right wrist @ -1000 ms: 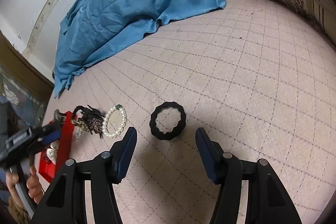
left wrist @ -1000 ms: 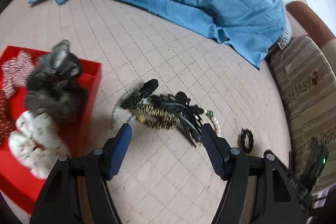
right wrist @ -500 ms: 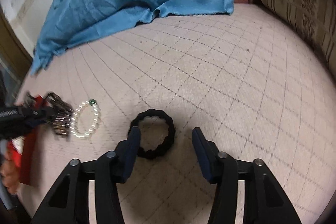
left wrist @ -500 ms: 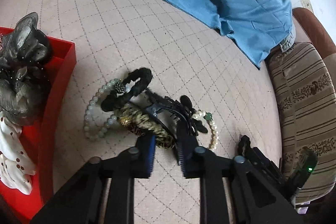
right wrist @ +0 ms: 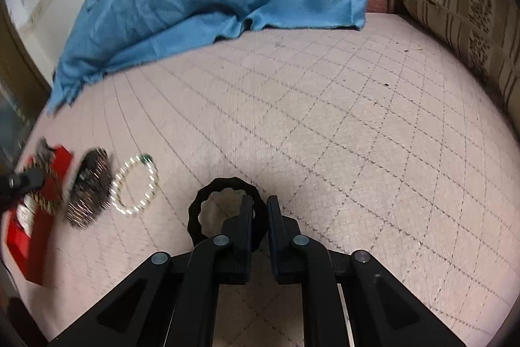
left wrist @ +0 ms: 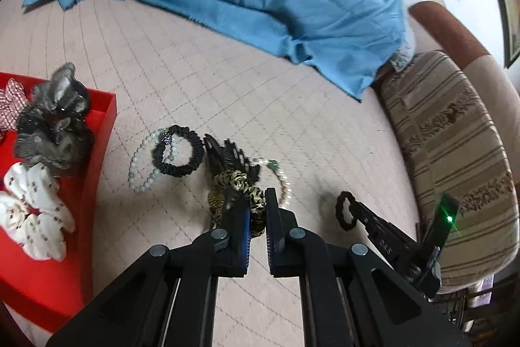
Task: Organize jewelry
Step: 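Carry the gold tie in the left tool while the right carries the black tie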
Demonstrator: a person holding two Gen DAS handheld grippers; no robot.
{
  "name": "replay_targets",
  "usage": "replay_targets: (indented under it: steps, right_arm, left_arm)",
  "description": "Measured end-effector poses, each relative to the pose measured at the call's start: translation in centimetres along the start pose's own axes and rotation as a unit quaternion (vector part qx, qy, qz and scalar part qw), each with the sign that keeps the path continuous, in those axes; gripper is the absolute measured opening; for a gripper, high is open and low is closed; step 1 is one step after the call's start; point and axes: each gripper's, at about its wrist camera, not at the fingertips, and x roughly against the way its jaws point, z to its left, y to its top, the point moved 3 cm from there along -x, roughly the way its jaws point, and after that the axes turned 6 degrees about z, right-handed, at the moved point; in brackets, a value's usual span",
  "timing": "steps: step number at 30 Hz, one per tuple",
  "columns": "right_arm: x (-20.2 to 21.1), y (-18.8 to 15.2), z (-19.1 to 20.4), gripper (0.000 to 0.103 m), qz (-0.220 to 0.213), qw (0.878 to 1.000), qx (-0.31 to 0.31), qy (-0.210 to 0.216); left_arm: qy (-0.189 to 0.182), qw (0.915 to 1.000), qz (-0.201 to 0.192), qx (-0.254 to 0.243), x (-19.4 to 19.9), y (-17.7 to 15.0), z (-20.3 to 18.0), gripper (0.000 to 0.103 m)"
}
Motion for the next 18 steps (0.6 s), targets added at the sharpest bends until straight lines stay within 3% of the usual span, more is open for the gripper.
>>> replay_targets:
  steps: [7, 18]
  right_arm:
    - [1.5, -0.2, 0.0, 0.009, -0.012, 0.998, -0.032, 0.062]
    - [2.4, -2.1, 2.8, 0.009, -0.017, 0.997, 0.001, 0.075]
  left_arm:
    - [0.011, 0.9995, -0.022, -0.021, 3.9, -1.9, -0.7, 0.007]
    - [0.047, 0.9962, -0.066, -0.033, 11.0, -5.0, 2.0, 0.007]
